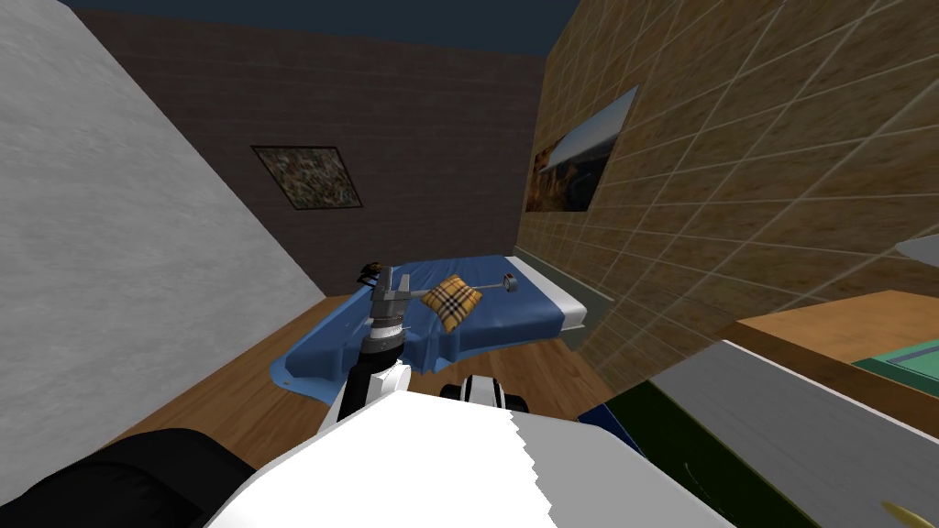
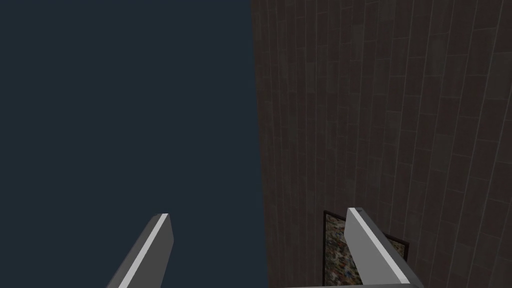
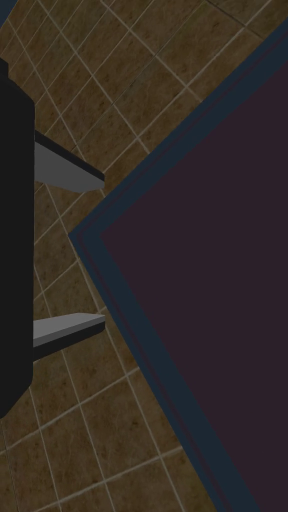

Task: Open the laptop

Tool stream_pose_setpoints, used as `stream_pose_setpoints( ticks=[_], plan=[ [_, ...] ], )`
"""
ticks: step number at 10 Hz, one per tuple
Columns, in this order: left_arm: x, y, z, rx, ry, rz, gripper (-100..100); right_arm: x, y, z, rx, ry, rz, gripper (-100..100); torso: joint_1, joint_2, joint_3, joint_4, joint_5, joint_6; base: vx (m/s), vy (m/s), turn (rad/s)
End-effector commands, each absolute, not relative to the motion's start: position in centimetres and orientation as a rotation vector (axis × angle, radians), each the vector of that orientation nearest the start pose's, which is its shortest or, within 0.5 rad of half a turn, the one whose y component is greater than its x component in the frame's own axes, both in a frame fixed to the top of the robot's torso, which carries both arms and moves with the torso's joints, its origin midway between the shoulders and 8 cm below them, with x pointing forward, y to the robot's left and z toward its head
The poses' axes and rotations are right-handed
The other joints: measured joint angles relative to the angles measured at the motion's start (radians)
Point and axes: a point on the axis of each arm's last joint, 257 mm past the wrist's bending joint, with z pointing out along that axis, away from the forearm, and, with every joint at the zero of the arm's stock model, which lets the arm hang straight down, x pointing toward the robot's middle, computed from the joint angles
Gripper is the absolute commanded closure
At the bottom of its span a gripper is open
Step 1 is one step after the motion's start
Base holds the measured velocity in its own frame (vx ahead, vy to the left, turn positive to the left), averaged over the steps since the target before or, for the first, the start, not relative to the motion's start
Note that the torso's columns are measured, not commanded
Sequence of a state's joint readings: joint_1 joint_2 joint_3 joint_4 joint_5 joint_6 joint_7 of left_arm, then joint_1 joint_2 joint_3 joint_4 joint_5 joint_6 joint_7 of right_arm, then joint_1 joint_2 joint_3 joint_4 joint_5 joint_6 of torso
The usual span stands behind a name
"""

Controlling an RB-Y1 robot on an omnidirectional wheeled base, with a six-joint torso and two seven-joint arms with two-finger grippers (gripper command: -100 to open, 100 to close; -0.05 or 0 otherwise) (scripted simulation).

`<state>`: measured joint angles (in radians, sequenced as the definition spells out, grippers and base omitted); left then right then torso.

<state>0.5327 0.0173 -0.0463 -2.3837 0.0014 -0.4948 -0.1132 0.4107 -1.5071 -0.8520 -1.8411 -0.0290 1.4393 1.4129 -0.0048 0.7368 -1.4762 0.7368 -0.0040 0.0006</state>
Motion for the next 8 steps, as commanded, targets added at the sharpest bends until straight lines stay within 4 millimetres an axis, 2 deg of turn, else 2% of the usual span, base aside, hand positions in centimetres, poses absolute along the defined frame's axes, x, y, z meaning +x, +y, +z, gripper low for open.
stream_pose_setpoints(
  ticks=[1, 2, 3, 4, 5, 6, 7, 8],
  plan=[
    [32.3, 26.2, 5.8, -0.557, 0.602, -1.249, 0, 27.0, -75.6, 22.6, 0.330, 1.670, -1.846, 100, 0.000, 0.001, 0.000, 0.001, 0.001, 0.000, 0.006, 0.071, -0.048],
    [32.3, 26.2, 5.8, -0.557, 0.602, -1.249, 0, 26.7, -75.5, 23.2, 0.331, 1.649, -1.870, 100, 0.000, 0.001, 0.001, 0.000, 0.000, 0.001, 0.013, 0.063, -0.034],
    [32.3, 26.2, 5.8, -0.557, 0.602, -1.249, 0, 27.2, -75.8, 22.5, 0.314, 1.626, -1.867, 100, 0.000, 0.001, 0.001, 0.001, 0.001, 0.000, 0.011, 0.071, -0.046],
    [32.3, 26.2, 5.8, -0.557, 0.602, -1.249, 0, 27.0, -75.7, 23.0, 0.313, 1.605, -1.889, 100, 0.001, 0.001, 0.001, 0.000, 0.000, 0.001, 0.006, 0.062, -0.032],
    [32.3, 26.2, 5.8, -0.557, 0.602, -1.249, 0, 27.4, -75.9, 22.3, 0.292, 1.583, -1.886, 100, 0.001, 0.001, 0.001, 0.001, 0.001, 0.000, 0.012, 0.067, -0.051],
    [32.3, 26.2, 5.8, -0.557, 0.602, -1.249, 0, 27.2, -75.9, 22.8, 0.291, 1.563, -1.907, 100, 0.001, 0.001, 0.001, 0.000, 0.000, 0.000, 0.013, 0.067, -0.031],
    [32.3, 26.2, 5.8, -0.557, 0.602, -1.249, 0, 27.7, -76.0, 22.1, 0.266, 1.543, -1.901, 100, 0.001, 0.001, 0.000, 0.000, 0.001, 0.000, 0.007, 0.074, -0.044],
    [32.3, 26.2, 5.8, -0.557, 0.602, -1.249, 0, 27.6, -75.9, 22.6, 0.263, 1.523, -1.922, 100, 0.002, 0.001, 0.001, 0.000, 0.000, 0.000, 0.004, 0.063, -0.034]
  ],
)
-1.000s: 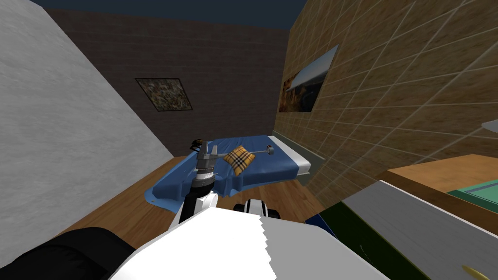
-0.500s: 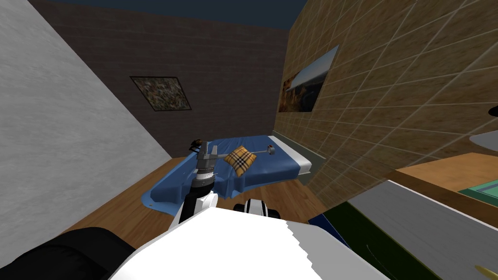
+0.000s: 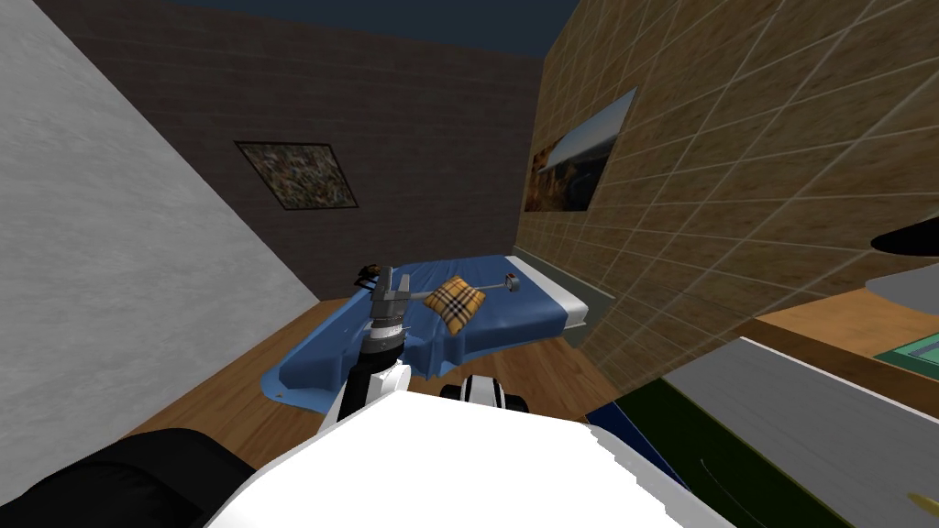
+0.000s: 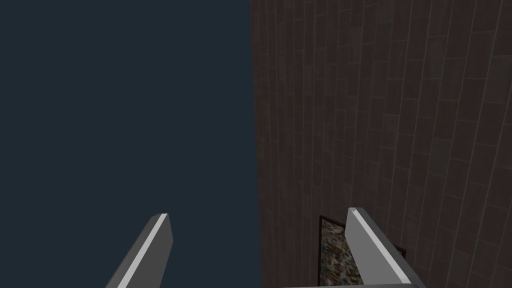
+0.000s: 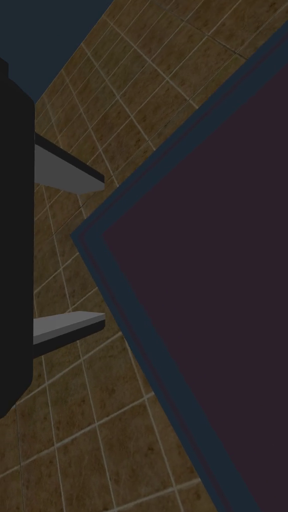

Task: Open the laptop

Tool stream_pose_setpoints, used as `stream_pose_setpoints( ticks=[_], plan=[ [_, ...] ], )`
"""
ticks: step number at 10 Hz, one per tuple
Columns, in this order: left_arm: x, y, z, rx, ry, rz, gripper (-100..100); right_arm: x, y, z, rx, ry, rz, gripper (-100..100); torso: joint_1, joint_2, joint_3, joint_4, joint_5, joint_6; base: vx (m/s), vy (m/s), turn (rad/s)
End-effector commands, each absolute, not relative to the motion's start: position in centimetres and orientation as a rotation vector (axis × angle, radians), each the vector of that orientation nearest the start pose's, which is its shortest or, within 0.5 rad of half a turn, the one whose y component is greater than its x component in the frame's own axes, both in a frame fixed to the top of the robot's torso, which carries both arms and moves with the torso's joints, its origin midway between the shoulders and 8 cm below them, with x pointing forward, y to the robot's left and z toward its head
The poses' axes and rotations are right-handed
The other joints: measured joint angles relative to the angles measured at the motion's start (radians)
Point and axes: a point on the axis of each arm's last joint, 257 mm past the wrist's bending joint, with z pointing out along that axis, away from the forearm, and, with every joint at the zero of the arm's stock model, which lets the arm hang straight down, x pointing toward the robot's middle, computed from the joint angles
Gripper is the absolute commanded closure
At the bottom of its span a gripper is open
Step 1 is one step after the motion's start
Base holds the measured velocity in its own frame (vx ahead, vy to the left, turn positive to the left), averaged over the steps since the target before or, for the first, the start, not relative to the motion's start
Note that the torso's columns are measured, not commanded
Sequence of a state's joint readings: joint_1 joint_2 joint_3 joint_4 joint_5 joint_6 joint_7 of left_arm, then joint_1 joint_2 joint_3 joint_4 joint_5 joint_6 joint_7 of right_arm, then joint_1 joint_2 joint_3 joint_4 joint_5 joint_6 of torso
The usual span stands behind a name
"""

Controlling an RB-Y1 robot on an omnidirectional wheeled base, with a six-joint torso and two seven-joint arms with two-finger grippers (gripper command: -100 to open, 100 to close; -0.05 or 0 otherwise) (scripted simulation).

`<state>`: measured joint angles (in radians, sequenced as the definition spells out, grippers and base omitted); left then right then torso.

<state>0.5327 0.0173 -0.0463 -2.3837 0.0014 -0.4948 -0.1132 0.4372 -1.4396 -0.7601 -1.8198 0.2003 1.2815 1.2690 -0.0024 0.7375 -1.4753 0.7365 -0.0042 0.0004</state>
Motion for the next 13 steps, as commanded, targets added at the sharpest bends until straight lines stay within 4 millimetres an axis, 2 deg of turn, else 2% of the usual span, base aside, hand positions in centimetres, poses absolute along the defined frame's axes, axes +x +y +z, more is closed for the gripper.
stream_pose_setpoints(
  ticks=[1, 2, 3, 5, 6, 8, 9, 11, 12, 13],
  plan=[
    [32.3, 26.2, 5.8, -0.557, 0.602, -1.249, 0, 28.1, -76.0, 21.7, 0.235, 1.506, -1.915, 100, -0.001, 0.000, 0.000, 0.001, 0.001, 0.000, 0.008, 0.072, -0.066],
    [32.3, 26.2, 5.8, -0.557, 0.602, -1.249, 0, 27.9, -75.9, 22.2, 0.231, 1.486, -1.935, 100, 0.000, 0.000, -0.001, 0.000, 0.001, 0.000, 0.012, 0.059, -0.028],
    [32.3, 26.2, 5.8, -0.557, 0.602, -1.249, 0, 28.5, -76.0, 21.3, 0.201, 1.473, -1.924, 100, -0.001, 0.000, -0.001, 0.000, 0.001, 0.000, 0.014, 0.062, -0.043],
    [32.3, 26.2, 5.8, -0.557, 0.602, -1.249, 0, 28.3, -75.8, 21.9, 0.204, 1.459, -1.937, 100, -0.001, -0.001, -0.001, 0.000, 0.001, -0.001, 0.003, 0.047, -0.018],
    [32.3, 26.2, 5.8, -0.557, 0.602, -1.249, 0, 27.7, -76.3, 20.8, 0.228, 1.438, -1.935, 100, -0.003, -0.001, -0.002, 0.001, 0.002, -0.001, 0.008, 0.020, 0.015],
    [32.3, 26.2, 5.8, -0.557, 0.602, -1.249, 0, 27.5, -76.0, 21.6, 0.219, 1.406, -1.966, 100, -0.004, -0.001, -0.001, 0.001, 0.000, 0.000, 0.008, 0.018, -0.001],
    [32.3, 26.2, 5.8, -0.557, 0.602, -1.249, 0, 26.9, -76.5, 20.3, 0.244, 1.397, -1.955, 100, -0.003, 0.000, -0.001, 0.001, 0.002, 0.001, 0.011, 0.007, 0.012],
    [32.3, 26.2, 5.8, -0.557, 0.602, -1.249, 0, 26.7, -76.1, 21.3, 0.230, 1.356, -1.994, 100, -0.005, 0.001, 0.000, 0.001, -0.001, 0.002, 0.008, 0.014, 0.002],
    [32.3, 26.2, 5.8, -0.557, 0.602, -1.249, 0, 26.2, -76.6, 19.9, 0.253, 1.352, -1.979, 100, -0.004, 0.002, 0.000, 0.002, 0.001, 0.002, 0.011, 0.008, 0.006],
    [32.3, 26.2, 5.8, -0.557, 0.602, -1.249, 0, 26.0, -76.3, 20.5, 0.242, 1.323, -2.005, 100, -0.004, 0.001, 0.001, 0.001, -0.002, 0.002, 0.011, 0.015, 0.007]
  ],
)
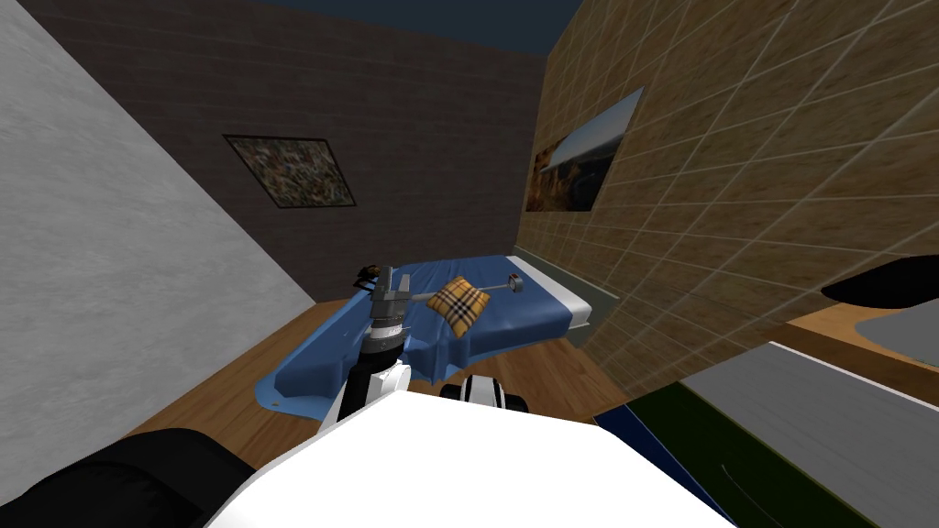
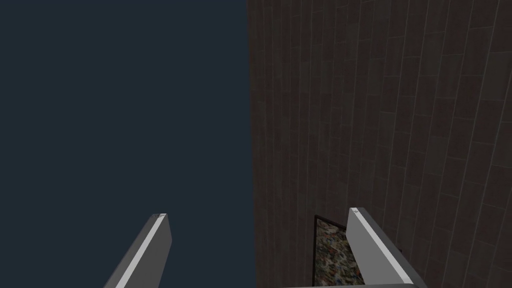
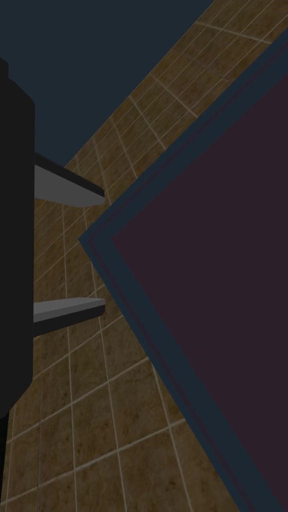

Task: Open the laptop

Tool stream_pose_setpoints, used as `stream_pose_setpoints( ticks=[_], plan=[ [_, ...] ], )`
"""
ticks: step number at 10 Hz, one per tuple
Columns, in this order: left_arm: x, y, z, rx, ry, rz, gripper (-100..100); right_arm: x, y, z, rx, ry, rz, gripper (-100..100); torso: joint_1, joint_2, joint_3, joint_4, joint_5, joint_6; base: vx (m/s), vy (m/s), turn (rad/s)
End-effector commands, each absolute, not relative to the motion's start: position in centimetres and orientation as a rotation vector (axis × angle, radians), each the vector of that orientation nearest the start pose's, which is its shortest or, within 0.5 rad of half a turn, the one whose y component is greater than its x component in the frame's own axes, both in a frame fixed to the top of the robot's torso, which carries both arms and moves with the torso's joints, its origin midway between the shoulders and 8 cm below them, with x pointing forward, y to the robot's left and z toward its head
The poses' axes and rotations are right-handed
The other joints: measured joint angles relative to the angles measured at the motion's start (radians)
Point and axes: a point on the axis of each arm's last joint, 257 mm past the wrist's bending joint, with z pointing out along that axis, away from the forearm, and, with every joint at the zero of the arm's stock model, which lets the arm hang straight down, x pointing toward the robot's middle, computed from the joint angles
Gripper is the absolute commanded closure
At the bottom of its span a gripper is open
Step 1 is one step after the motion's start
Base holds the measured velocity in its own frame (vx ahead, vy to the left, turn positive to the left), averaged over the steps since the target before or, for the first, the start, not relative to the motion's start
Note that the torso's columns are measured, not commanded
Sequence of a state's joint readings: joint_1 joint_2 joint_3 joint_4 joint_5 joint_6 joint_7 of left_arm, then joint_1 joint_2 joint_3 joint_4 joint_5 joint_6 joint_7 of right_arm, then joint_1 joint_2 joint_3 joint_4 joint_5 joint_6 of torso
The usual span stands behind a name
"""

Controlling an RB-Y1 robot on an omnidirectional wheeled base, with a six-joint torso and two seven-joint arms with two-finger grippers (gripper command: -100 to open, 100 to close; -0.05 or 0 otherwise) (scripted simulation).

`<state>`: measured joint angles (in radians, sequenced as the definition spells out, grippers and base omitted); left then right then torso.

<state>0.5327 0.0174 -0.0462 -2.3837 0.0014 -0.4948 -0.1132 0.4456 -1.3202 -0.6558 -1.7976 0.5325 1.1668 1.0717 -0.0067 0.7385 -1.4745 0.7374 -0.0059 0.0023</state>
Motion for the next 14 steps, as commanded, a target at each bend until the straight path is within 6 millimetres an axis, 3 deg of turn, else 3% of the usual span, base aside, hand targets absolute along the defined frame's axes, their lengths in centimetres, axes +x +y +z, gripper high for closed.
stream_pose_setpoints(
  ticks=[1, 2, 4, 5, 7, 8, 10, 11, 13, 14],
  plan=[
    [32.3, 26.2, 5.8, -0.557, 0.602, -1.249, 0, 25.9, -76.1, 20.9, 0.236, 1.306, -2.020, 100, -0.001, 0.000, 0.000, 0.000, 0.000, 0.000, 0.005, 0.012, -0.001],
    [32.3, 26.2, 5.8, -0.557, 0.602, -1.249, 0, 25.5, -76.5, 19.5, 0.255, 1.302, -2.005, 100, 0.000, 0.001, 0.000, 0.001, 0.002, 0.000, 0.011, 0.009, 0.012],
    [32.3, 26.2, 5.8, -0.557, 0.602, -1.249, 0, 25.3, -75.9, 20.5, 0.236, 1.257, -2.044, 100, 0.000, 0.001, 0.001, 0.001, 0.000, 0.001, 0.008, 0.011, -0.003],
    [32.3, 26.2, 5.8, -0.557, 0.602, -1.249, 0, 24.9, -76.3, 19.0, 0.253, 1.255, -2.026, 100, 0.001, 0.002, 0.001, 0.001, 0.002, 0.001, 0.011, 0.012, 0.005],
    [32.3, 26.2, 5.8, -0.557, 0.602, -1.249, 0, 24.8, -75.7, 20.0, 0.231, 1.210, -2.066, 100, 0.000, 0.002, 0.001, 0.001, 0.001, 0.001, 0.006, 0.015, 0.002],
    [32.3, 26.2, 5.8, -0.557, 0.602, -1.249, 0, 24.5, -76.0, 18.4, 0.246, 1.212, -2.043, 100, 0.001, 0.002, 0.000, 0.002, 0.003, 0.001, 0.010, 0.008, 0.003],
    [32.3, 26.2, 5.8, -0.557, 0.602, -1.249, 0, 24.3, -75.3, 19.5, 0.221, 1.163, -2.084, 100, 0.000, 0.001, 0.001, 0.001, 0.000, 0.001, 0.006, 0.014, 0.001],
    [32.3, 26.2, 5.8, -0.557, 0.602, -1.249, 0, 24.1, -75.5, 18.0, 0.231, 1.163, -2.064, 100, 0.001, 0.002, 0.000, 0.001, 0.003, 0.000, 0.011, 0.010, 0.008],
    [32.3, 26.2, 5.8, -0.557, 0.602, -1.249, 0, 24.0, -74.8, 18.9, 0.206, 1.118, -2.100, 100, 0.000, 0.001, 0.000, 0.001, 0.001, 0.000, 0.007, 0.014, -0.004],
    [32.3, 26.2, 5.8, -0.557, 0.602, -1.249, 0, 23.8, -74.9, 17.4, 0.213, 1.118, -2.079, 100, 0.002, 0.001, 0.000, 0.001, 0.003, 0.000, 0.009, 0.005, 0.008]
  ],
)
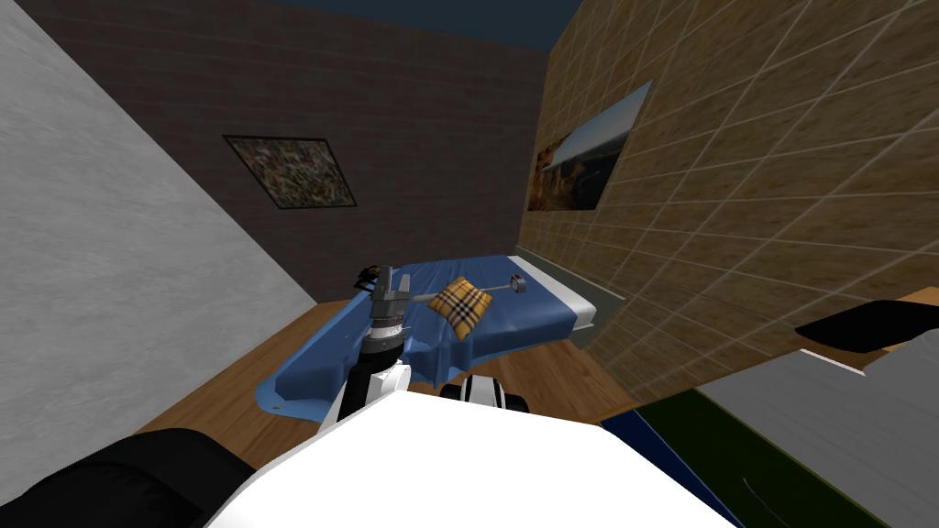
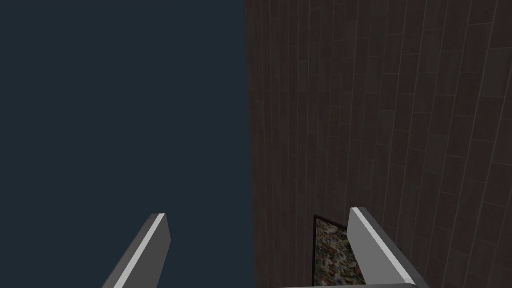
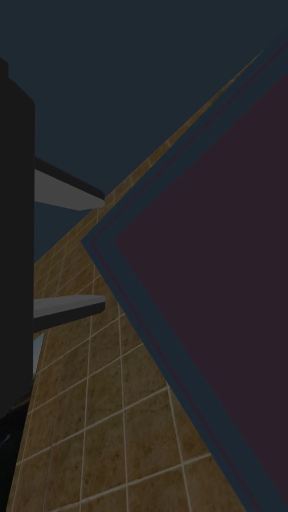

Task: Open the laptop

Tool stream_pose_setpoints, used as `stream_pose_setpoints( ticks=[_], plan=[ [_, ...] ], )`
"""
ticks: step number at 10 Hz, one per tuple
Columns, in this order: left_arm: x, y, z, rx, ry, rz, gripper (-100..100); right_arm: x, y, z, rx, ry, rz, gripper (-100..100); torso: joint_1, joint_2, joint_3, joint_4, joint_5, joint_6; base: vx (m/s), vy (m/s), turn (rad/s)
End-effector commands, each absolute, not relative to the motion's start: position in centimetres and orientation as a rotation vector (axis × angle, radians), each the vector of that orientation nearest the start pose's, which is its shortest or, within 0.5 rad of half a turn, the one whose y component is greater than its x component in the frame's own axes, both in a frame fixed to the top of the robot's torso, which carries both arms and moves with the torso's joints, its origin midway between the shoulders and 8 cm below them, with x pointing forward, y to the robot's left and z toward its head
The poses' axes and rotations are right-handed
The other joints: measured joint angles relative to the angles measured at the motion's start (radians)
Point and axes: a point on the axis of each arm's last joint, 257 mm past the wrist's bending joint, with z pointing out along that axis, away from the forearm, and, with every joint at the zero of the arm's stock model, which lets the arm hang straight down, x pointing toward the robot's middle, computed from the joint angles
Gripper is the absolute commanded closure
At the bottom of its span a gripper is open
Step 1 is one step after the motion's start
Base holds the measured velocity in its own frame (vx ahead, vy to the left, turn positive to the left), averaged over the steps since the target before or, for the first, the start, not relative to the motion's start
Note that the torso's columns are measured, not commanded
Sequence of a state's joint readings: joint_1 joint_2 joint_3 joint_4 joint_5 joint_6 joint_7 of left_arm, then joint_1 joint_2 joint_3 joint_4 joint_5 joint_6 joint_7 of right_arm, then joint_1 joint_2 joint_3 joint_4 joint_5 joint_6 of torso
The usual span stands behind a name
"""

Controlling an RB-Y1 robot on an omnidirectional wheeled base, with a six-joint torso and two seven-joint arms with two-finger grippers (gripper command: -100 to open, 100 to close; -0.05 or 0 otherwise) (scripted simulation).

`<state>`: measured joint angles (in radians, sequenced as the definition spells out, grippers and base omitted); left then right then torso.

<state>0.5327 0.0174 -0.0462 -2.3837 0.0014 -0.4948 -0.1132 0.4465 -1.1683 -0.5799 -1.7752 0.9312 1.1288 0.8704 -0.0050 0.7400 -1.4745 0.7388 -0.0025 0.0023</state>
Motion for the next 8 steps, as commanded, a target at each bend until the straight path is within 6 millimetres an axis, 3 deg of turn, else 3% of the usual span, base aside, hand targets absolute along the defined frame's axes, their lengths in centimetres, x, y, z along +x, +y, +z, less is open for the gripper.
stream_pose_setpoints(
  ticks=[1, 2, 3, 5, 6, 8],
  plan=[
    [32.3, 26.2, 5.8, -0.557, 0.602, -1.249, 0, 23.8, -74.5, 18.0, 0.195, 1.090, -2.101, 100, 0.000, 0.000, 0.001, -0.001, -0.002, 0.000, 0.009, 0.015, -0.001],
    [32.3, 26.2, 5.8, -0.557, 0.602, -1.249, 0, 23.8, -74.2, 18.3, 0.186, 1.074, -2.113, 100, 0.000, -0.001, 0.000, -0.001, -0.001, 0.000, 0.003, 0.012, -0.002],
    [32.3, 26.2, 5.8, -0.557, 0.602, -1.249, 0, 23.7, -74.3, 16.7, 0.190, 1.076, -2.091, 100, 0.001, -0.001, 0.000, 0.000, 0.001, 0.000, 0.010, 0.003, -0.004],
    [32.3, 26.2, 5.8, -0.557, 0.602, -1.249, 0, 23.7, -73.5, 17.6, 0.161, 1.033, -2.124, 100, 0.001, -0.002, -0.001, -0.001, -0.001, -0.001, 0.006, 0.015, 0.002],
    [32.3, 26.2, 5.8, -0.557, 0.602, -1.249, 0, 23.6, -73.5, 16.0, 0.163, 1.036, -2.099, 100, 0.002, -0.001, -0.001, -0.001, 0.001, -0.001, 0.008, 0.010, -0.005],
    [32.3, 26.2, 5.8, -0.557, 0.602, -1.249, 0, 23.7, -72.8, 16.8, 0.133, 0.993, -2.131, 100, 0.002, -0.003, -0.002, -0.002, 0.000, -0.002, 0.006, 0.014, 0.001]
  ],
)
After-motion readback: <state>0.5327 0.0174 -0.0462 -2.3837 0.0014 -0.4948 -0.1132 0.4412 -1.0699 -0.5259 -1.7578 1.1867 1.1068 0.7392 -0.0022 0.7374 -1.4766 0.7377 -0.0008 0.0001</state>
